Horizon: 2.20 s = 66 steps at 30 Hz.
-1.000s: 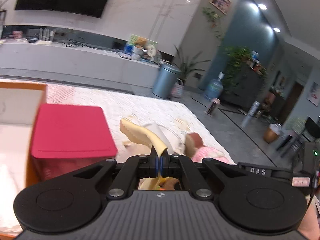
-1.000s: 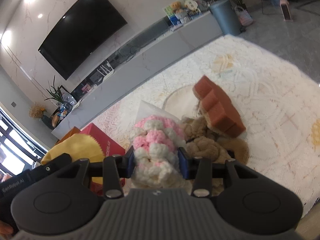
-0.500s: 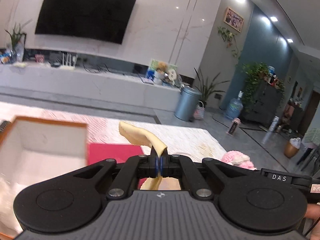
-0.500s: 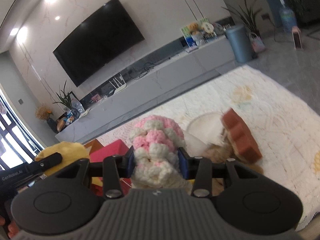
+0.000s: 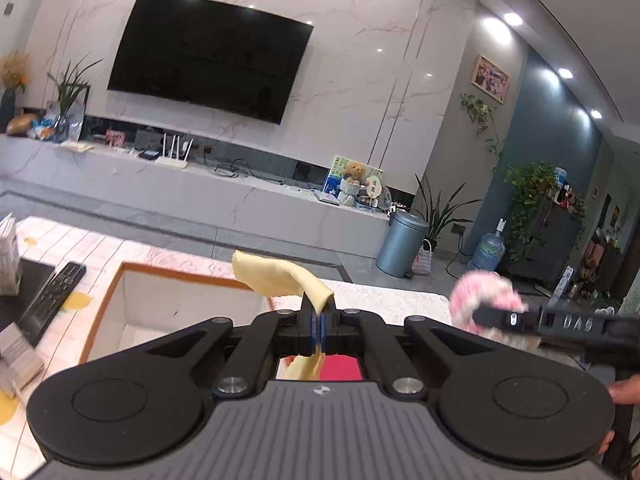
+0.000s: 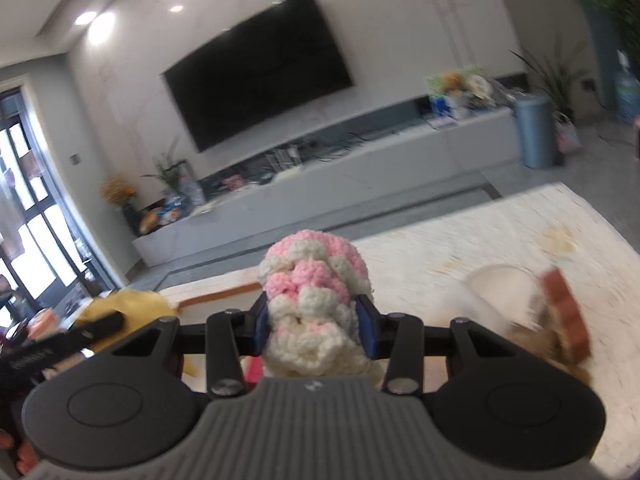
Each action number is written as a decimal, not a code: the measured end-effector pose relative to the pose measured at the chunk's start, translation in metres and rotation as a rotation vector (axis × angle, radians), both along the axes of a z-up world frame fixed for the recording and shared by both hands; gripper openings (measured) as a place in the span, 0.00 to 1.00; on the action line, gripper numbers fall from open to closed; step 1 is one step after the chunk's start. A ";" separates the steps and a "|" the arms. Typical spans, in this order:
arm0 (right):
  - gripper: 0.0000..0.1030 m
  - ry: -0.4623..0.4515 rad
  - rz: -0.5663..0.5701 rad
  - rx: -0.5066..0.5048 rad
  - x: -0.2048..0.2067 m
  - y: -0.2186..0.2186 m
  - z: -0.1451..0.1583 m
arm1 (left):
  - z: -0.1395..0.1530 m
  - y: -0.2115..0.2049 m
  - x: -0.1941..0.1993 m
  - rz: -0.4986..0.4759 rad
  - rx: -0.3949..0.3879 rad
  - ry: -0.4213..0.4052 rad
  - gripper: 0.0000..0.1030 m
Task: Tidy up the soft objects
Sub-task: 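Carry the yellow cloth with the left tool and knitted item with the right tool to the box, then release the knitted item from the right tool into the box while the left tool lowers the cloth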
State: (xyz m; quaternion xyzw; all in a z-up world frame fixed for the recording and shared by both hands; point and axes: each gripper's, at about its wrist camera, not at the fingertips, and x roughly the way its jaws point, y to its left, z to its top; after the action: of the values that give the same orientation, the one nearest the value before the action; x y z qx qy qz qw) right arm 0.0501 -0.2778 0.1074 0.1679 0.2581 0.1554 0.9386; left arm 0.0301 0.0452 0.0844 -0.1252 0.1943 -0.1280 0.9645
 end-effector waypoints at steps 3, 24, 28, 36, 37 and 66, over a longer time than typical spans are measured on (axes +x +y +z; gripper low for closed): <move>0.42 -0.043 0.049 -0.023 -0.007 0.032 0.014 | -0.004 0.014 0.000 0.020 -0.013 0.010 0.02; 0.41 0.242 0.464 -0.538 0.031 0.212 -0.085 | -0.059 0.098 0.045 0.148 -0.180 0.269 0.02; 0.40 0.260 0.488 -0.629 0.042 0.219 -0.102 | -0.061 0.094 0.048 0.124 -0.162 0.279 0.02; 0.36 0.173 0.442 -0.803 0.036 0.234 -0.114 | -0.063 0.087 0.048 0.120 -0.135 0.287 0.02; 0.33 0.156 0.433 -0.843 0.034 0.236 -0.115 | -0.062 0.086 0.048 0.118 -0.134 0.286 0.02; 0.89 0.058 0.399 -0.687 0.027 0.187 -0.069 | -0.067 0.067 0.053 -0.041 -0.044 0.327 0.02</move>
State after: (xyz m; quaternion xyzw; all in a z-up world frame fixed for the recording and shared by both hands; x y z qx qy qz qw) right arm 0.0774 -0.0904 0.0389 -0.2051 0.3493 0.2345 0.8837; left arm 0.0828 0.1126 0.0171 -0.1614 0.3483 -0.1298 0.9142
